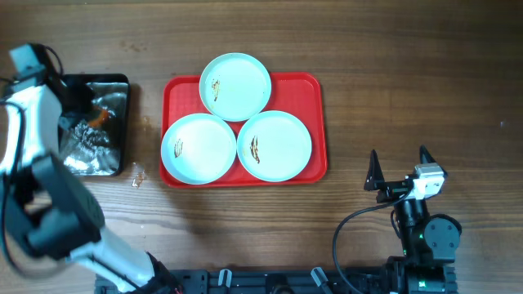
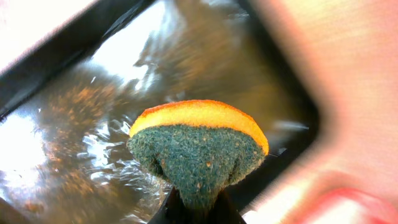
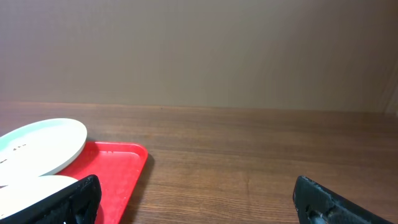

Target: Clean dirty plates on tray and stack at the side

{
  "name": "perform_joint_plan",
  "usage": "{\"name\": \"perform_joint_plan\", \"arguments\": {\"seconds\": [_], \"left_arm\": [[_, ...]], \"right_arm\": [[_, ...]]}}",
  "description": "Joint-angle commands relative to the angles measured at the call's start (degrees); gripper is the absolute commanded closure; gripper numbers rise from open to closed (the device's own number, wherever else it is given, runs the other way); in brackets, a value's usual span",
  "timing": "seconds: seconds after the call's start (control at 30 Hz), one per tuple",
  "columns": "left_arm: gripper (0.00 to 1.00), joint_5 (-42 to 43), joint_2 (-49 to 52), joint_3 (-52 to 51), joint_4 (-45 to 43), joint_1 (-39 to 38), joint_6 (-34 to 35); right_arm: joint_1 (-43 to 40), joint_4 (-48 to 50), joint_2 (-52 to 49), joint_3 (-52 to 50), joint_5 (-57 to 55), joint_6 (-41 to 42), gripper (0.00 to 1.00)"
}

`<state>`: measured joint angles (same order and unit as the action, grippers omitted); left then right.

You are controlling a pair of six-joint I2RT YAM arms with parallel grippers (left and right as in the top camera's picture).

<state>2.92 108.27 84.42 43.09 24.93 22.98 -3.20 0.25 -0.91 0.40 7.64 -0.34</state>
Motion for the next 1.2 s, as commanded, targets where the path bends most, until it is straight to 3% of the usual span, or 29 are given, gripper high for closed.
{"name": "perform_joint_plan", "arguments": {"seconds": [0.0, 0.1, 0.27, 0.33, 0.5, 0.57, 0.67, 0.8, 1.03, 1.17], "left_arm": [[0.96, 9.7, -12.0, 0.4, -0.7, 0.0, -0.3], [0.96, 9.7, -12.8, 0.0, 0.4, 0.0, -2.2], [0.96, 13.4, -7.7, -6.8, 0.1, 0.0, -12.3], [0.96, 13.7, -7.6, -6.7, 0.6, 0.0, -12.3], [0.96, 25.6, -13.6, -6.7, -4.1, 0.0, -12.3], [0.96, 25.6, -14.5, -6.7, -4.3, 0.0, -13.4], [0.96, 25.5, -12.5, -7.9, -2.4, 0.0, -20.2], [0.96, 19.7, -8.4, -11.6, -3.8, 0.0, -20.2], [0.96, 19.0, -19.4, -10.3, -8.5, 0.1, -21.3], [0.96, 13.0, -17.9, -11.7, -8.4, 0.1, -21.3]], "right_arm": [[0.2, 0.2, 0.1, -0.1, -0.4, -0.8, 0.01], [0.2, 0.2, 0.1, -0.1, -0.4, -0.8, 0.0], [0.2, 0.2, 0.1, -0.1, -0.4, -0.8, 0.0], [0.2, 0.2, 0.1, -0.1, -0.4, -0.8, 0.0], [0.2, 0.2, 0.1, -0.1, -0.4, -0.8, 0.0], [0.2, 0.2, 0.1, -0.1, -0.4, -0.8, 0.0], [0.2, 0.2, 0.1, -0.1, -0.4, -0.8, 0.0], [0.2, 0.2, 0.1, -0.1, -0.4, -0.8, 0.0], [0.2, 0.2, 0.1, -0.1, -0.4, -0.8, 0.0], [0.2, 0.2, 0.1, -0.1, -0.4, -0.8, 0.0]]}}
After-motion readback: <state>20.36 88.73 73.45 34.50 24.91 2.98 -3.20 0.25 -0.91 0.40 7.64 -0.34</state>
